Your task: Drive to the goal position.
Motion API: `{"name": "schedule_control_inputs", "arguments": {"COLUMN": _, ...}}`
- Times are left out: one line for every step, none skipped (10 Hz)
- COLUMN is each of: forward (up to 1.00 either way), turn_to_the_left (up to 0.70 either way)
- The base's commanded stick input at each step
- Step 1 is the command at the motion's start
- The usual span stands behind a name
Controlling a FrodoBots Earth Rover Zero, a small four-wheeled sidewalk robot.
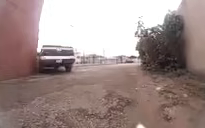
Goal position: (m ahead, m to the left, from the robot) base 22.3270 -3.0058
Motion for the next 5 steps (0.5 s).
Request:
{"name": "schedule_control_inputs", "arguments": {"forward": 0.7, "turn_to_the_left": 0.0}}
{"name": "schedule_control_inputs", "arguments": {"forward": 0.7, "turn_to_the_left": 0.0}}
{"name": "schedule_control_inputs", "arguments": {"forward": 0.7, "turn_to_the_left": 0.0}}
{"name": "schedule_control_inputs", "arguments": {"forward": 0.7, "turn_to_the_left": 0.0}}
{"name": "schedule_control_inputs", "arguments": {"forward": 0.7, "turn_to_the_left": 0.0}}
